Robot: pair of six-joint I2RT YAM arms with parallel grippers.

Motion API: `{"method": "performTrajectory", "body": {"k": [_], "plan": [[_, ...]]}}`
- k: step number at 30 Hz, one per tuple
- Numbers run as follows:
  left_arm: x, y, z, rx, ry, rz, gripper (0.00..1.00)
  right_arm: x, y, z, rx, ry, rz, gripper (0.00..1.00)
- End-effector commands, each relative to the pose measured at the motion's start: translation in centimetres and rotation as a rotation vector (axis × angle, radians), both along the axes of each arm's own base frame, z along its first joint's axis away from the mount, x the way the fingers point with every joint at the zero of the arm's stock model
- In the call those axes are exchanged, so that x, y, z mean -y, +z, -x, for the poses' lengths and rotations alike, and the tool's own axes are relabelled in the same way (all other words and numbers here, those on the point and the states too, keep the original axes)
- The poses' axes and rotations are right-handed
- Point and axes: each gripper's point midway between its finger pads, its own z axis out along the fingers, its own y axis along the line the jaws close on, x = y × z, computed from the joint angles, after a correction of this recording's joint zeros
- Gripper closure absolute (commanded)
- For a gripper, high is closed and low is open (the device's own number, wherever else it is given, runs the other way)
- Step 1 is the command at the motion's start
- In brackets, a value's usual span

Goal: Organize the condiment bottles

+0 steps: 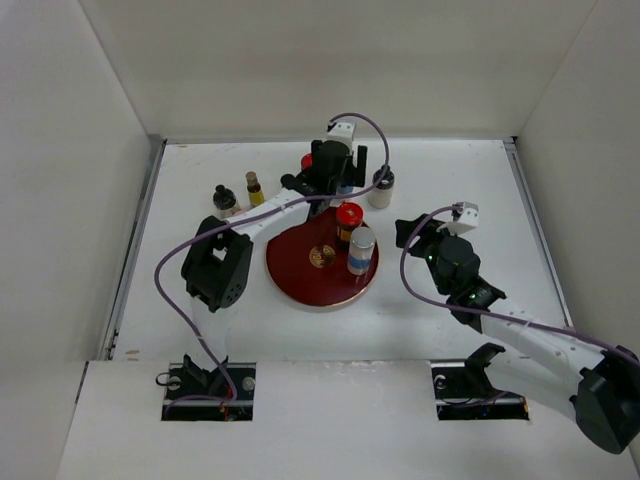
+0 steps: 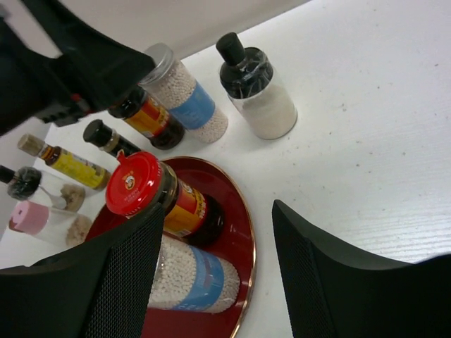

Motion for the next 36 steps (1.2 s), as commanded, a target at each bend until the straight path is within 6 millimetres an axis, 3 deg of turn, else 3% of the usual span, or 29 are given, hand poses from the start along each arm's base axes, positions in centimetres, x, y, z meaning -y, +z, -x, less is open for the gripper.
{"method": "performTrajectory", "body": {"k": [1, 15, 20, 24, 30, 34, 36], "plan": [[0.5, 2.5, -0.8, 0.032, -0.027, -0.051, 0.22, -0.5, 1.5, 0.0, 0.047, 0.019, -0.059, 0.33], [0.6, -0.5, -5.0, 0.049, 0.007, -0.132, 0.23, -0.8, 2.5, 0.3, 0.076, 0.046, -0.081, 0.32], [1.3, 0.2, -5.5, 0.088, -0.001, -0.111, 0.5, -0.6, 3.3, 0.5, 0.12, 0.044, -0.091, 0.32], [2.4, 4.1, -4.3, 0.176, -0.016, -0.057, 0.63, -0.6, 3.3, 0.5, 0.123, 0.042, -0.093, 0.32], [1.7, 13.7, -1.7, 0.355, 0.003, 0.047, 0.67, -0.6, 3.3, 0.6, 0.128, 0.039, -0.1, 0.33], [-1.0, 19.3, 0.7, 0.462, 0.051, 0.076, 0.67, -0.7, 3.4, 0.6, 0.132, 0.044, -0.098, 0.33], [-2.6, 20.5, 1.7, 0.478, 0.079, 0.081, 0.67, -0.7, 3.3, 0.6, 0.129, 0.044, -0.099, 0.32]]}}
